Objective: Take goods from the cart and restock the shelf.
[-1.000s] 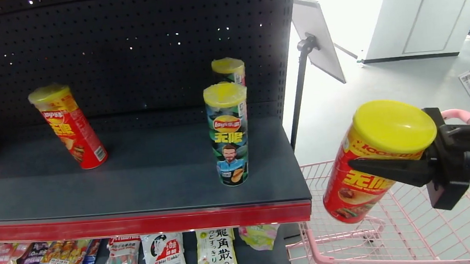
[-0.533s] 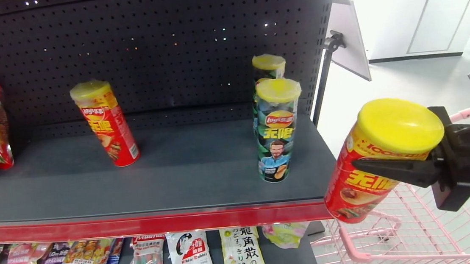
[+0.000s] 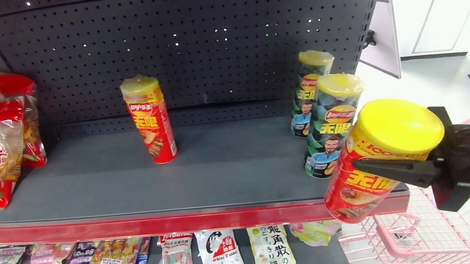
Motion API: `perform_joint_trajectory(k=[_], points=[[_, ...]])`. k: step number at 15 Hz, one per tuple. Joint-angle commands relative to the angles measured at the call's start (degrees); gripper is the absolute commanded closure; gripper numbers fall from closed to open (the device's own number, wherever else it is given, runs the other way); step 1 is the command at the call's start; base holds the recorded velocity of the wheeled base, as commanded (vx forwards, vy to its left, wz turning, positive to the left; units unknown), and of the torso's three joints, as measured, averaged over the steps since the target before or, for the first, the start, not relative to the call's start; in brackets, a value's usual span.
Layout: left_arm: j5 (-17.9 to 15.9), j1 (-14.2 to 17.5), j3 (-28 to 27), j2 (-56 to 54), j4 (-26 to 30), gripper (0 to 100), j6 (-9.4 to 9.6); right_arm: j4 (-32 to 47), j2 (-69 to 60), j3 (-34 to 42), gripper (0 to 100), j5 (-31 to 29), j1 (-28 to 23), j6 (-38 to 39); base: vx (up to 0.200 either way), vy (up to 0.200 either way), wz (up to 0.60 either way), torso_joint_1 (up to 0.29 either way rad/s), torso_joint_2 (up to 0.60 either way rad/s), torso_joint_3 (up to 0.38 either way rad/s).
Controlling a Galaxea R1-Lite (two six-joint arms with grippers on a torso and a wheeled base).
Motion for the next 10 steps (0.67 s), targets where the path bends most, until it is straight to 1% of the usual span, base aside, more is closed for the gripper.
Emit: perform_joint_trajectory(k=[1,3,6,10], points=[[0.0,0.0,0.0,0.1,0.0,0,0.01,0.0,0.1,-0.1,100,0.0,0.1,0.0,0.0,0.2,0.0,0.002,0.0,0.002],[0.0,0.0,0.0,0.1,0.0,0,-0.08,0.0,0.3,-0.2,100,0.0,0.1,0.0,0.0,0.2,0.0,0.002,0.0,0.002],[0.0,0.0,-0.1,0.1,0.0,0,0.01,0.0,0.6,-0.5,100,0.0,1.6,0.1,0.0,0.2,0.0,0.004,0.0,0.006],[0.0,0.0,0.0,0.1,0.0,0,0.01,0.0,1.1,-0.5,100,0.0,1.7,0.1,0.0,0.2,0.0,0.004,0.0,0.007]])
